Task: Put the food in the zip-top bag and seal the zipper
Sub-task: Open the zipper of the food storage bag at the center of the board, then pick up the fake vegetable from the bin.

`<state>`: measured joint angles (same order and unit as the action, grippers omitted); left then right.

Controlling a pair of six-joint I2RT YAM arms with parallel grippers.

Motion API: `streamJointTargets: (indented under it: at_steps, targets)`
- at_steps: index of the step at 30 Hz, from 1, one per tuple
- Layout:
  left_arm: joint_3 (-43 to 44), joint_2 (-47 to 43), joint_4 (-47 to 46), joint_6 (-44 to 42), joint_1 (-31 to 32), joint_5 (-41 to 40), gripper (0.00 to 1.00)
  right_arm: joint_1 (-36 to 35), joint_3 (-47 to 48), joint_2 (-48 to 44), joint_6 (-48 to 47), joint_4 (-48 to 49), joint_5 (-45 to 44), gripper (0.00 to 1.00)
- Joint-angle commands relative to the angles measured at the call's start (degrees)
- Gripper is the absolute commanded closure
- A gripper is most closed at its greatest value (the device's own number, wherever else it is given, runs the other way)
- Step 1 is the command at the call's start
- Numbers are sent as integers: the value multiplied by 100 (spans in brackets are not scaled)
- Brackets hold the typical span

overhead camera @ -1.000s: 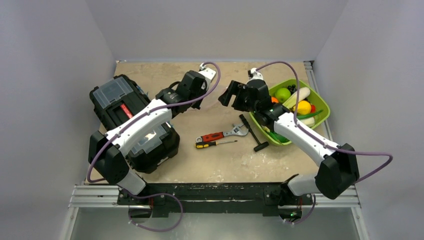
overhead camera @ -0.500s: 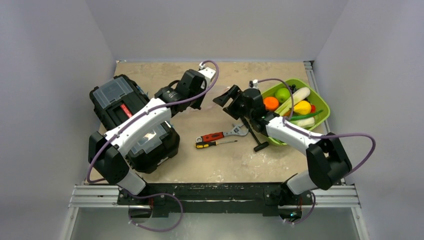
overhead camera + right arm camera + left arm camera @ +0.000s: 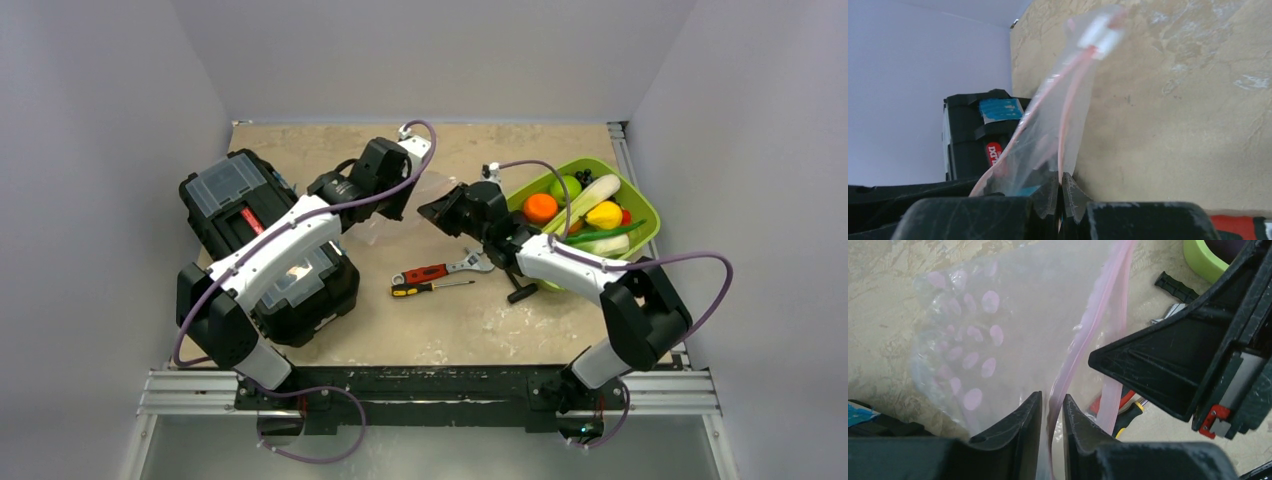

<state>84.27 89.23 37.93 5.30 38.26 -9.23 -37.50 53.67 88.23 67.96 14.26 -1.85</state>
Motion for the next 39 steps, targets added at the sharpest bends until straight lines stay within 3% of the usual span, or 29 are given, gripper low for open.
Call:
streamJointTargets:
  at_steps: [1, 7, 11, 14, 16, 22, 26, 29, 33, 35, 39]
  targets:
    - [288, -163, -37, -32, -55, 60, 75, -194, 387, -292, -73, -116, -437, 100]
    - [253, -231, -45, -163, -45, -69, 72, -297, 437, -384, -48, -373, -500, 100]
    - [210, -303, -97, -233, -47, -254, 83, -302, 493, -410, -46, -510, -418, 100]
    - [224, -328, -58, -236, -42, -434, 99, -302, 478, -391, -146, -623, -391, 100]
    - [201, -371, -71, -215, -47, -535, 100, -297, 489, -371, -398, -820, -436, 100]
    - [270, -246, 13, -175, -55, -754, 100, -299, 1186, -363, -2554, -1970, -293, 52]
    - [352, -151, 107, -62, -89, -800, 100, -302, 1196, -840, -3302, -2524, -667, 33]
    - [359, -103, 109, -40, -90, -891, 100, -302, 886, -1392, -3674, -2443, -1003, 27]
    - [424, -2, 188, -25, -90, -867, 100, -270, 593, -1994, -3382, -2876, -2605, 27]
    - [444, 10, 220, -29, -90, -866, 100, -83, 572, -2104, -3273, -3211, -3005, 28]
    - [455, -28, 225, -64, -89, -844, 100, 989, 710, -1913, -3307, -3777, -2300, 29]
